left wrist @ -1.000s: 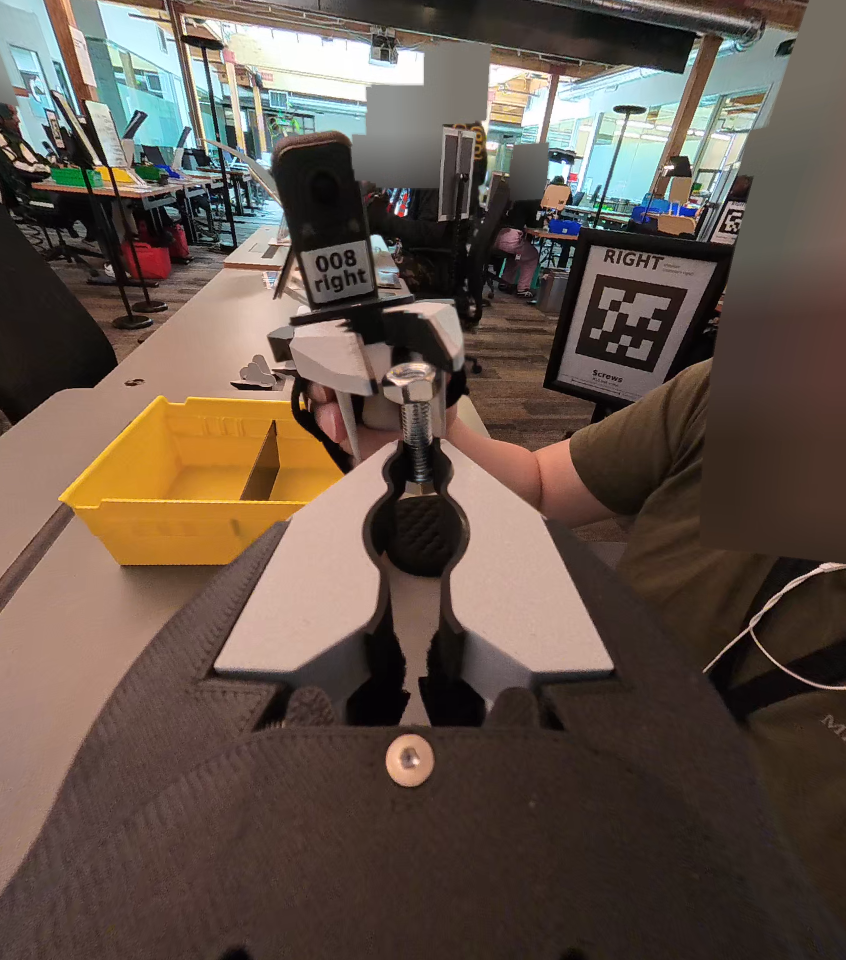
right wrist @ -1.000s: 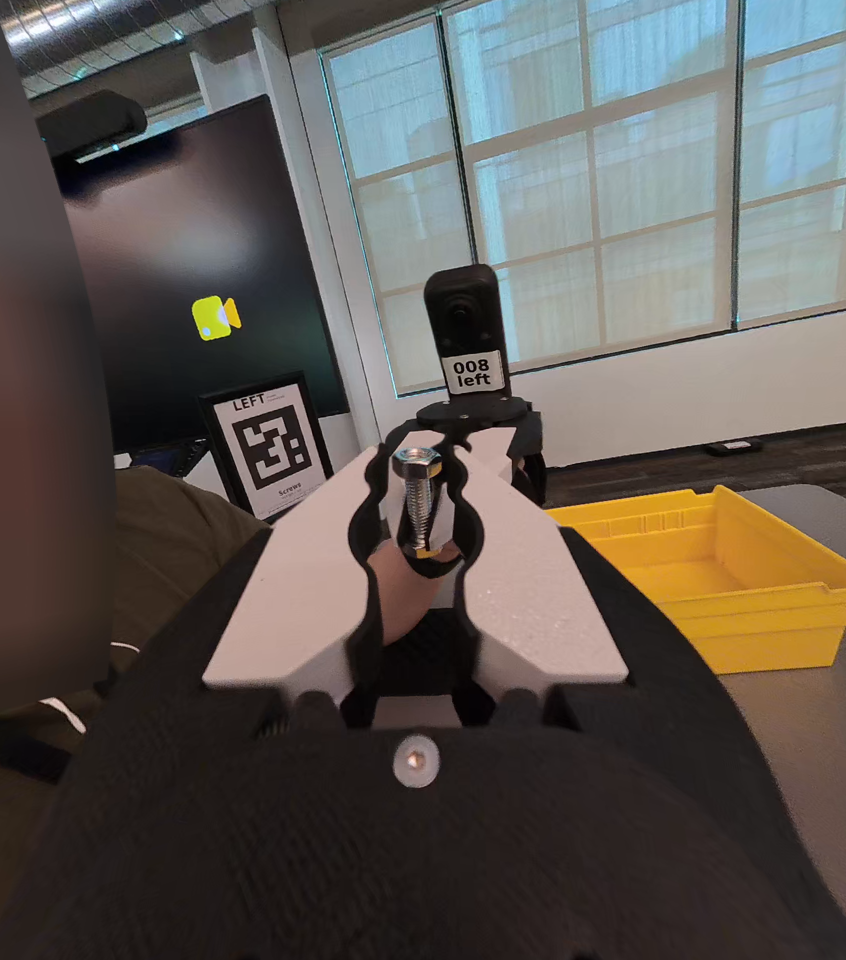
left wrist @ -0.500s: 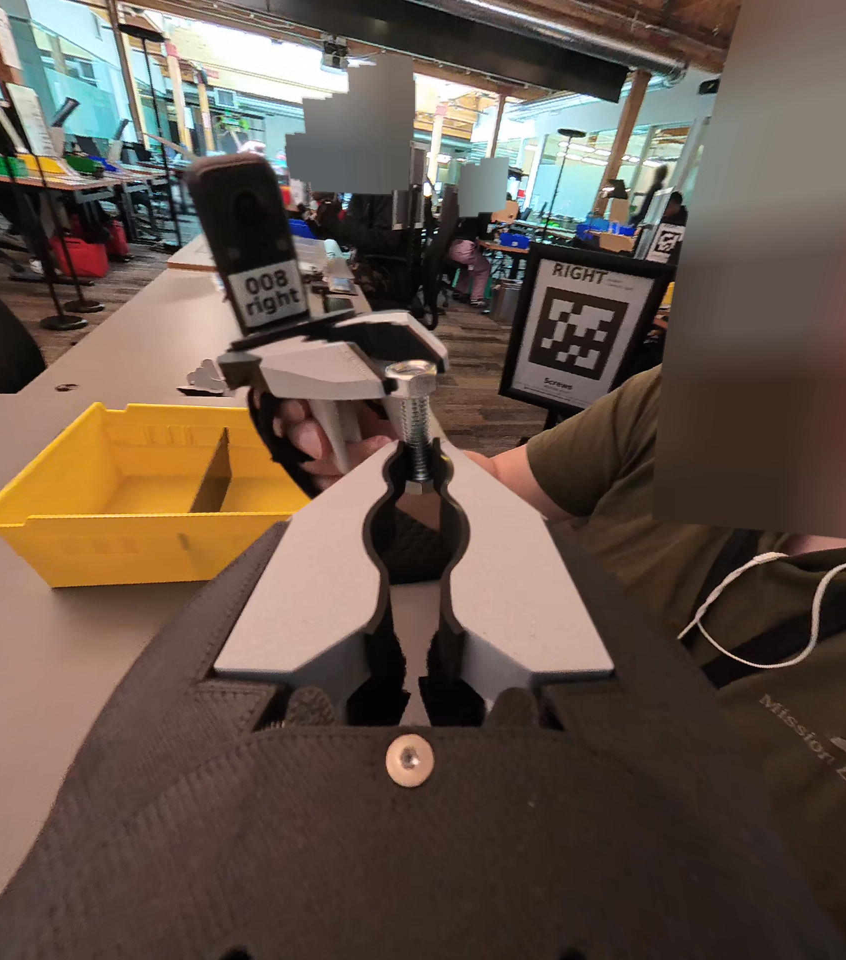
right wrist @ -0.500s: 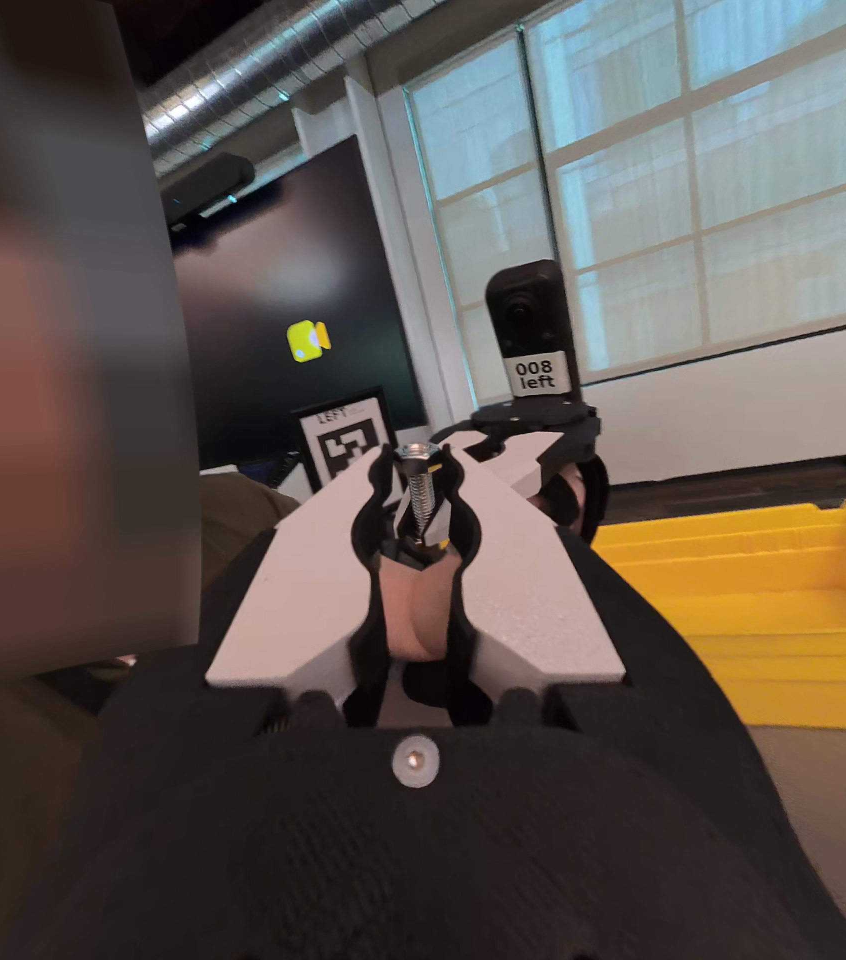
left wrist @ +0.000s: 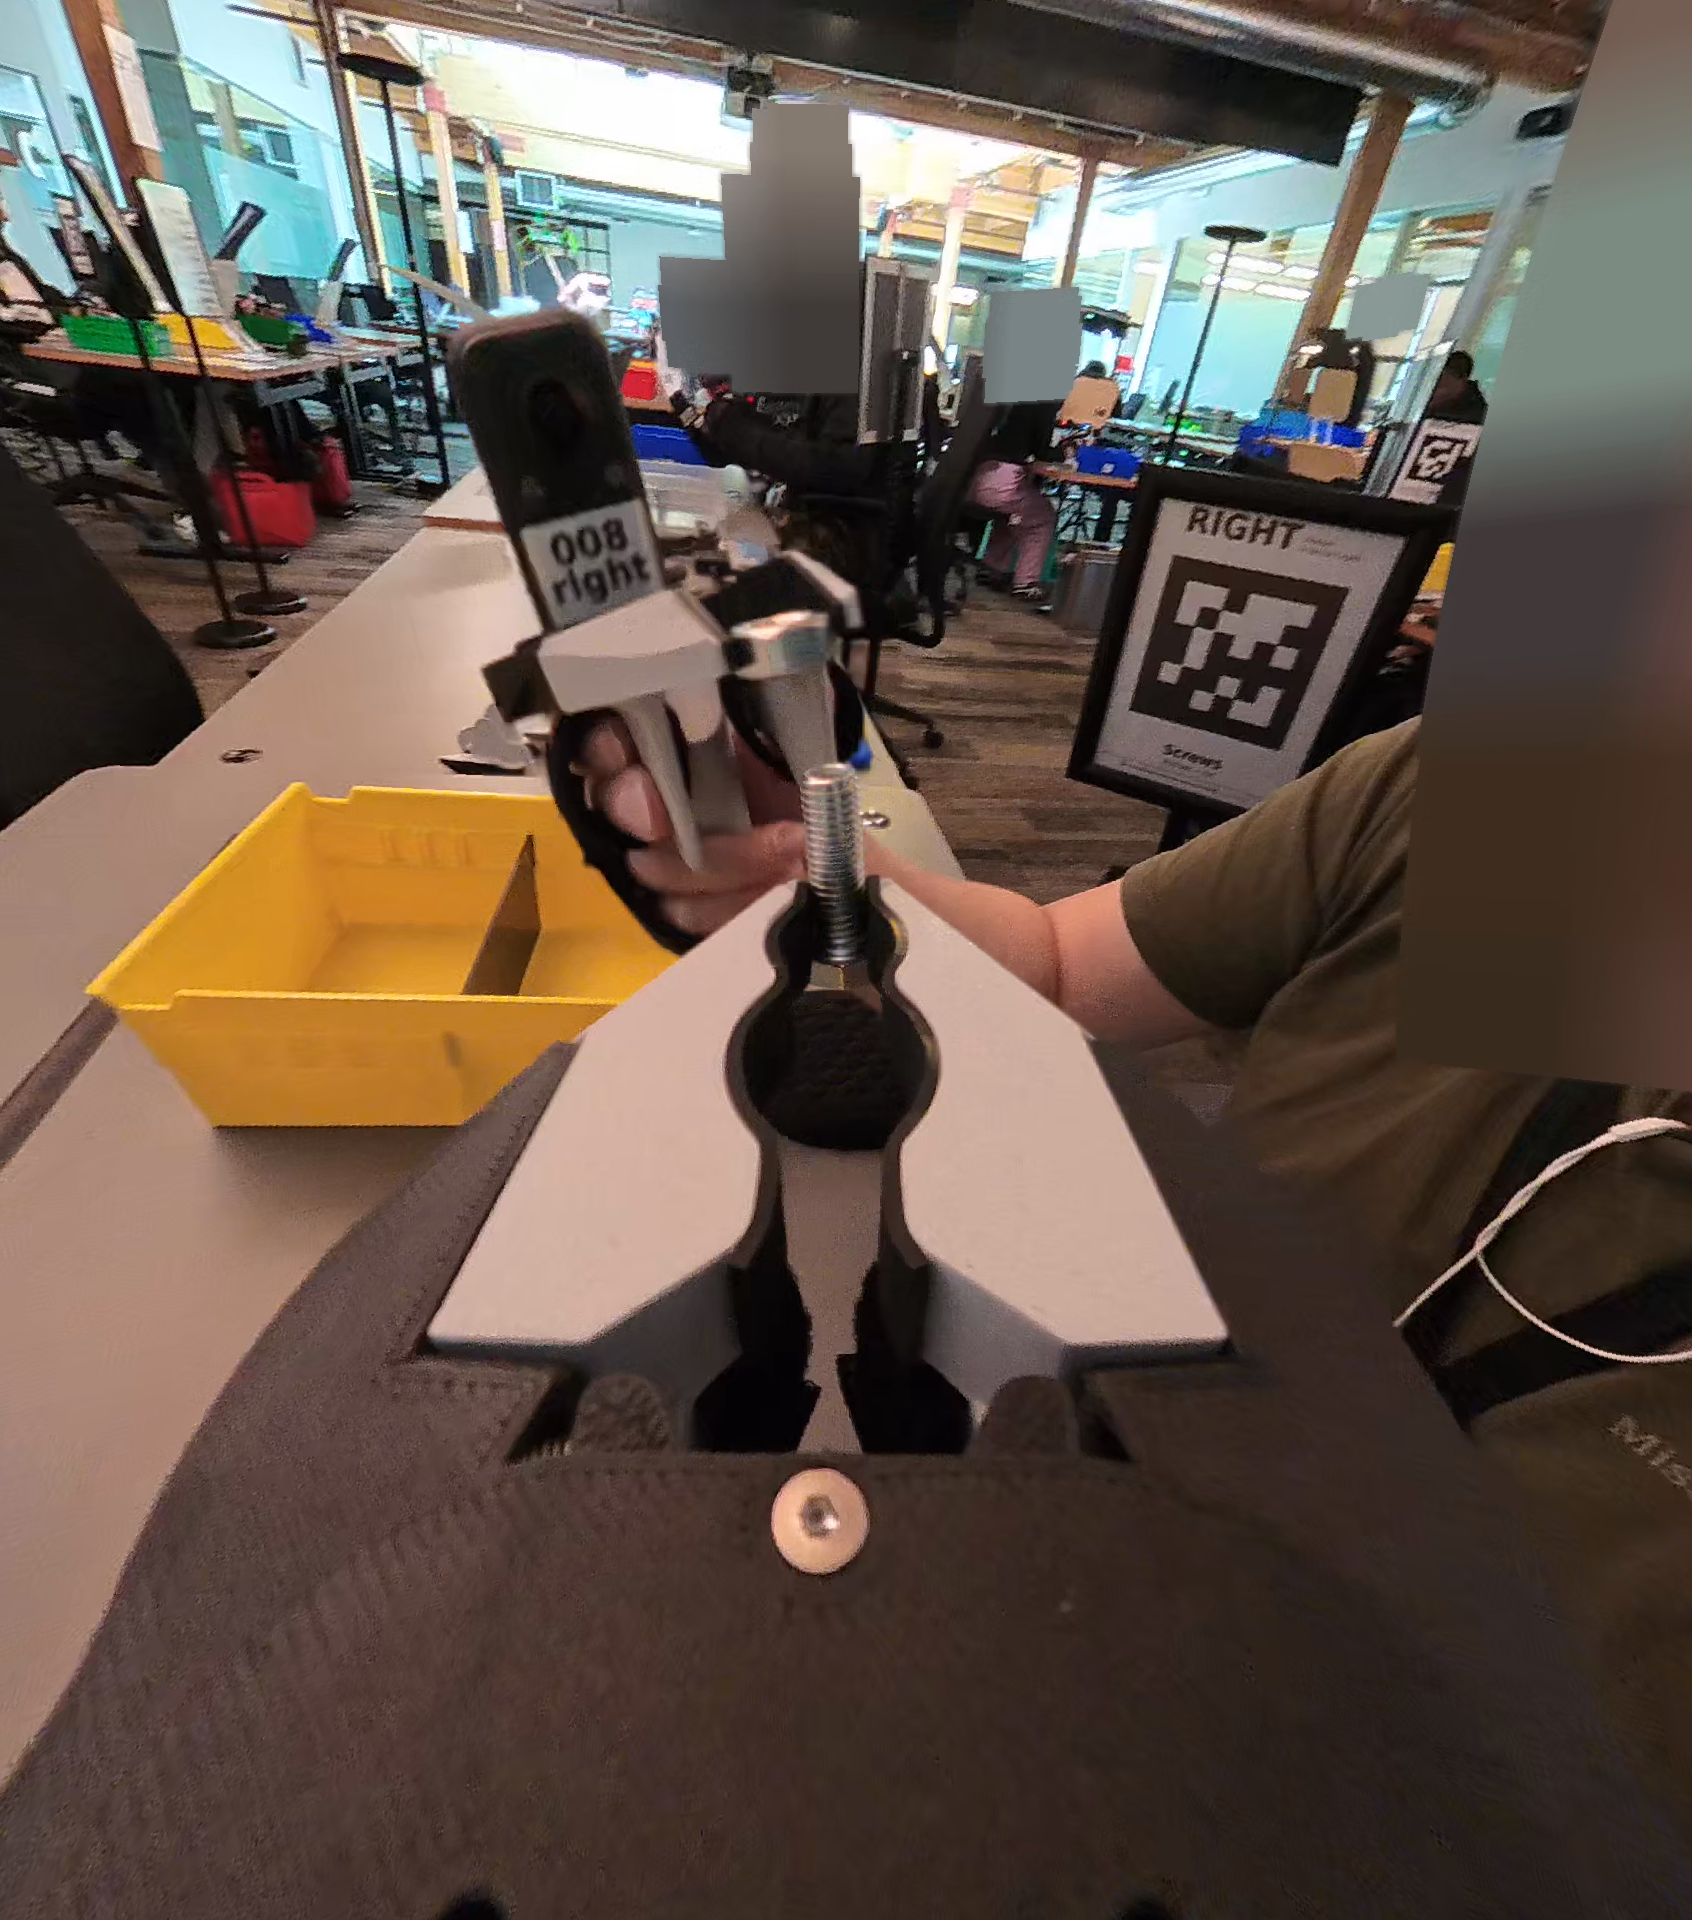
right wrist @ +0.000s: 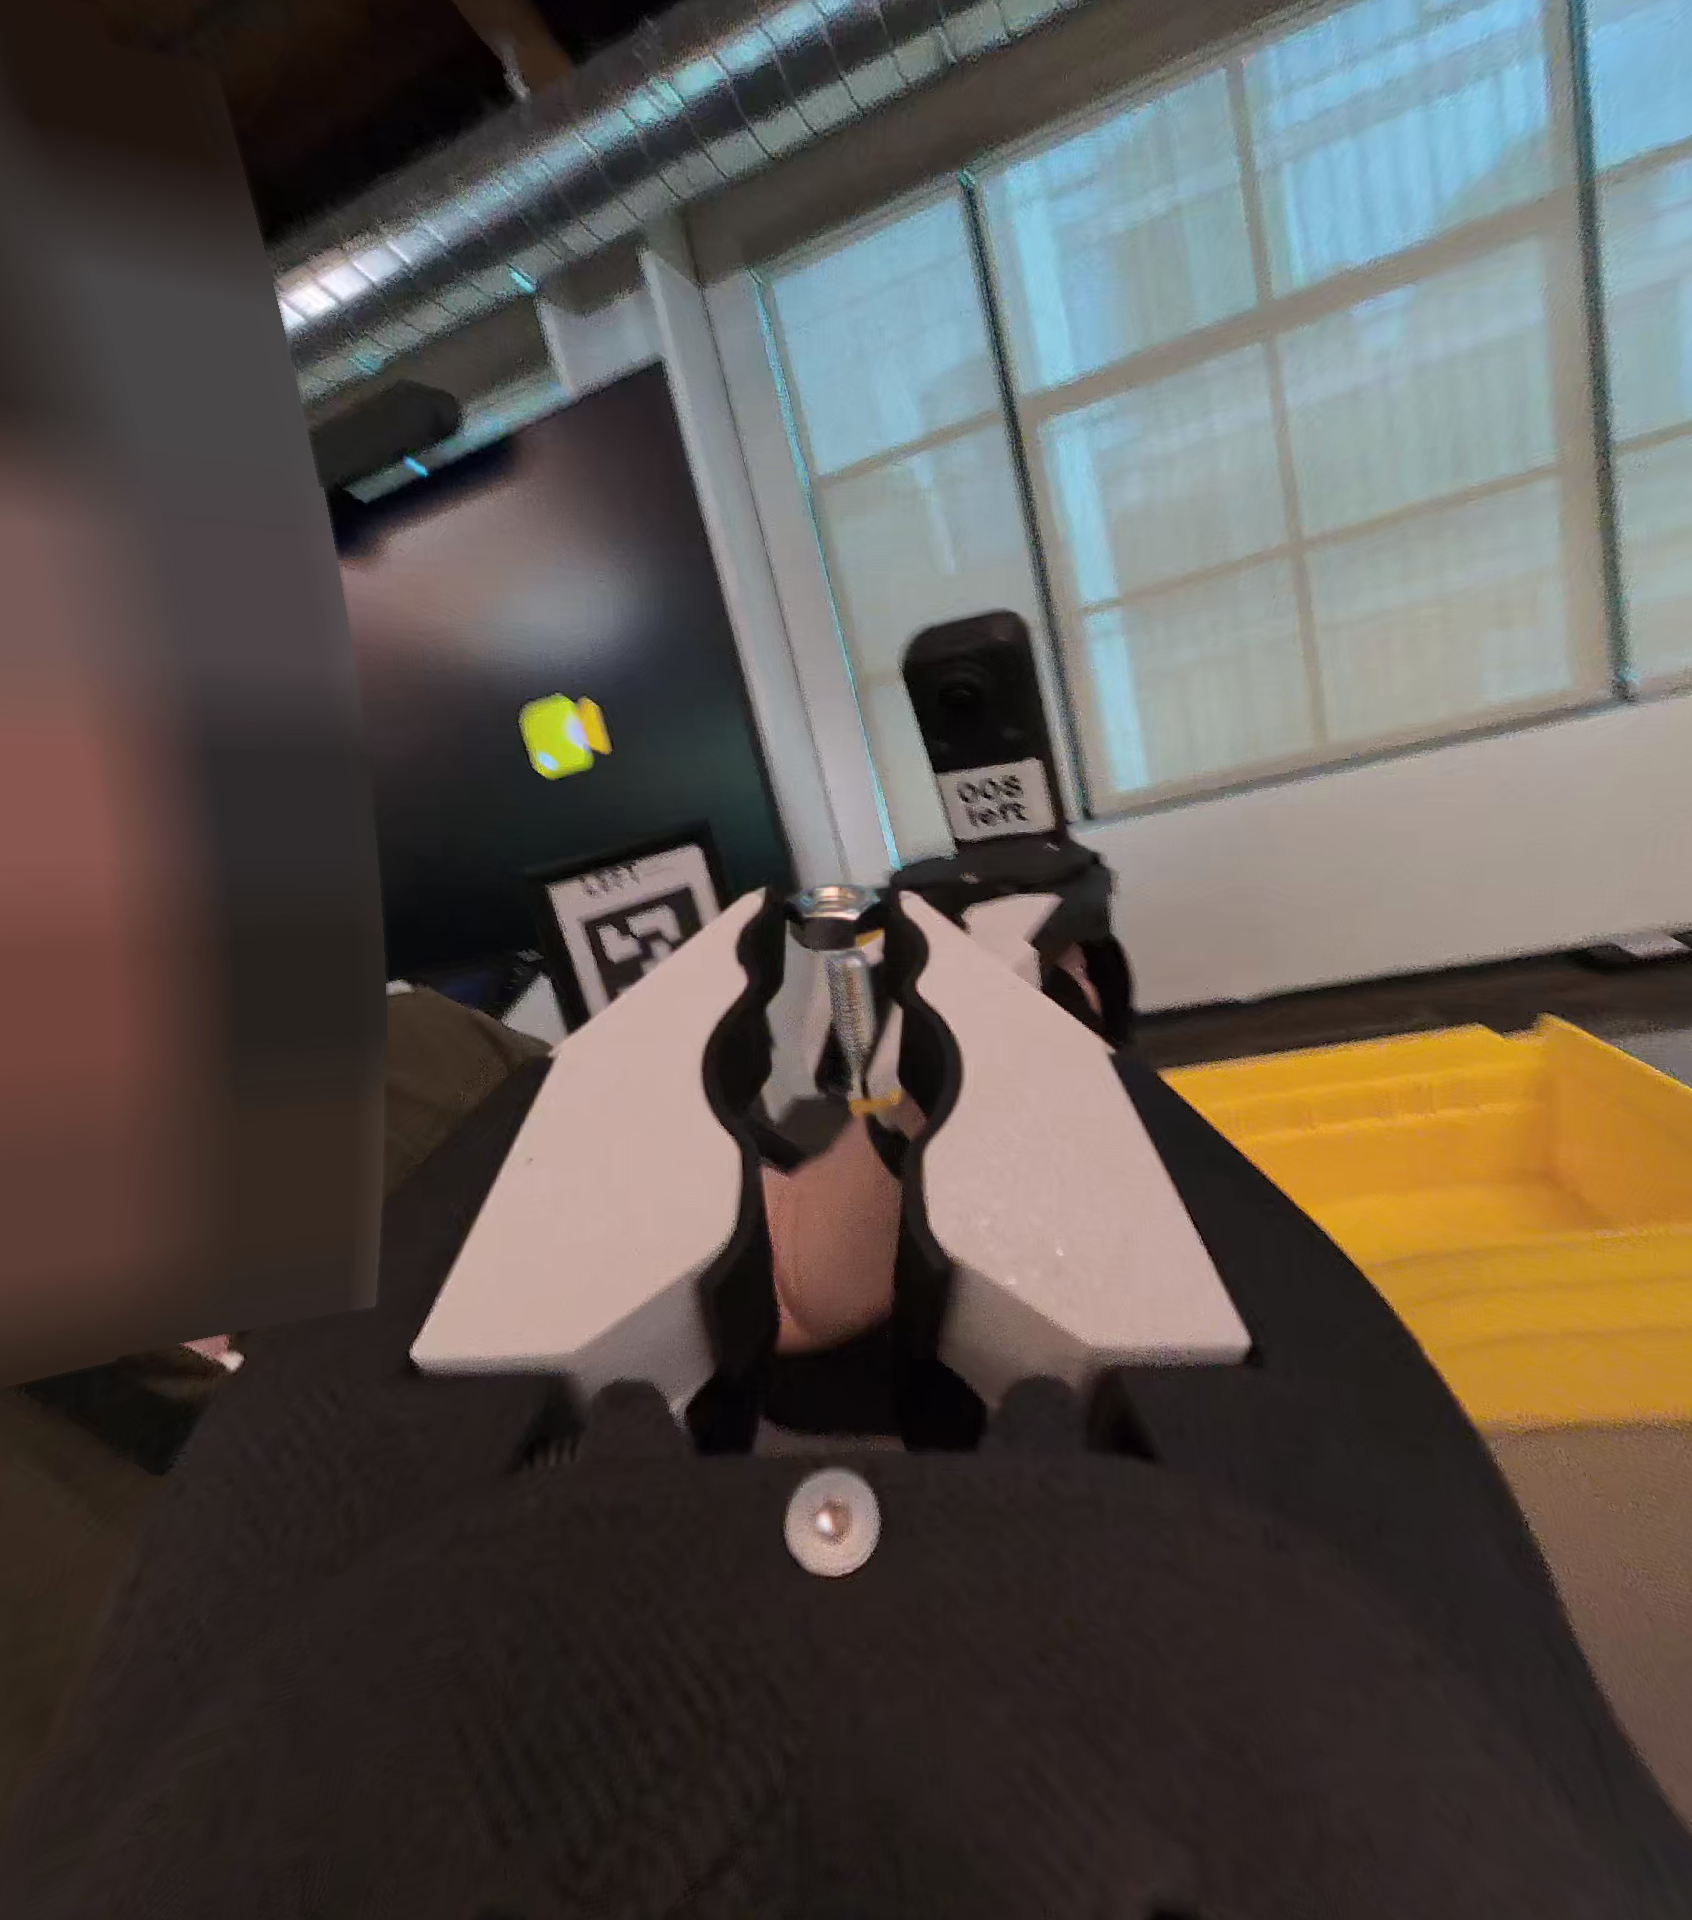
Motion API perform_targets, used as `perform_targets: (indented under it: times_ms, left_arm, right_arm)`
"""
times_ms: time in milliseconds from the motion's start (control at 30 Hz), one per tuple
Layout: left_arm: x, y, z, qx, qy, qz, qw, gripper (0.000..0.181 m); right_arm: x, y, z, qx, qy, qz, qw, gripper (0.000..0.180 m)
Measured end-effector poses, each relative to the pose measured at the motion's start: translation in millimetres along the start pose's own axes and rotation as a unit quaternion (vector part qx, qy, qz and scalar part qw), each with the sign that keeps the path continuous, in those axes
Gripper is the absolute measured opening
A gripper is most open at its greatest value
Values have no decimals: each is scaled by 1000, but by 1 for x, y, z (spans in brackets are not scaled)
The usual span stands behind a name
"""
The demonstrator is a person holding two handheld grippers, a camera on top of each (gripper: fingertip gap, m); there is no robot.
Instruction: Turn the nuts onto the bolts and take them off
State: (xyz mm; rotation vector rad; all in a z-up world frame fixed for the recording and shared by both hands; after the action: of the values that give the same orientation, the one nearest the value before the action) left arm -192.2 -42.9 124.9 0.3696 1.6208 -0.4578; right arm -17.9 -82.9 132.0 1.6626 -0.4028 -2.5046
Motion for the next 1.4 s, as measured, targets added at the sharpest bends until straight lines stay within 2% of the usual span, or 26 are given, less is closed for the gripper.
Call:
perform_targets:
  times_ms: [33,100,167,267,367,467,600,767,867,967,1033,1133,1233,1333,1367,1400]
  left_arm:
    - [0,0,-1,-5,1,2,1000,7]
    - [-2,0,-4,-14,0,6,1000,7]
    - [-3,-1,-6,-21,2,12,1000,7]
    - [-3,-1,-7,-27,7,19,999,7]
    - [-1,2,-6,-27,12,16,999,7]
    - [2,5,-3,-26,14,7,1000,7]
    - [5,6,1,-27,23,6,999,7]
    - [10,9,6,-27,35,3,999,7]
    - [15,13,10,-32,43,0,999,7]
    - [19,16,13,-42,57,2,998,8]
    - [21,17,15,-41,60,-1,997,8]
    - [22,17,17,-42,64,0,997,8]
    - [22,15,17,-40,66,4,997,8]
    - [21,15,18,-41,66,7,997,7]
    - [21,15,18,-38,67,7,997,8]
    - [21,14,18,-37,68,6,997,8]
  right_arm:
    - [-6,0,-10,31,34,-9,999,17]
    - [-17,-1,-46,156,138,-59,976,17]
    - [-12,0,-101,295,282,-84,909,17]
    - [21,6,-183,392,443,-29,806,18]
    - [47,1,-232,428,476,84,764,18]
    - [62,-9,-252,433,487,128,748,18]
    - [69,-16,-253,416,494,137,751,19]
    - [45,-14,-228,409,445,72,793,30]
    - [13,1,-164,340,388,-74,854,38]
    - [-8,27,-83,207,276,-222,912,39]
    - [-11,33,-46,156,218,-215,939,37]
    - [1,23,-16,127,210,-151,957,37]
    - [10,7,-3,133,195,-109,966,25]
    - [20,2,0,82,199,-58,975,20]
    - [21,-1,0,91,201,-63,973,8]
    - [20,-2,-1,94,199,-77,972,7]
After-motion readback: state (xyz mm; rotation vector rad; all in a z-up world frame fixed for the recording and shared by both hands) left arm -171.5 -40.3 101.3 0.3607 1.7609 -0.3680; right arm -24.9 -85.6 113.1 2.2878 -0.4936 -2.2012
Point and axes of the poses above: each gripper's, where its closed fingertips meet, z out along the fingers, x out of its underside, y = z × x across the jaws, the point moved 9 cm from there along -z, back along the fingers, and after that the axes turned 2 degrees about z, right-handed, at the moved point
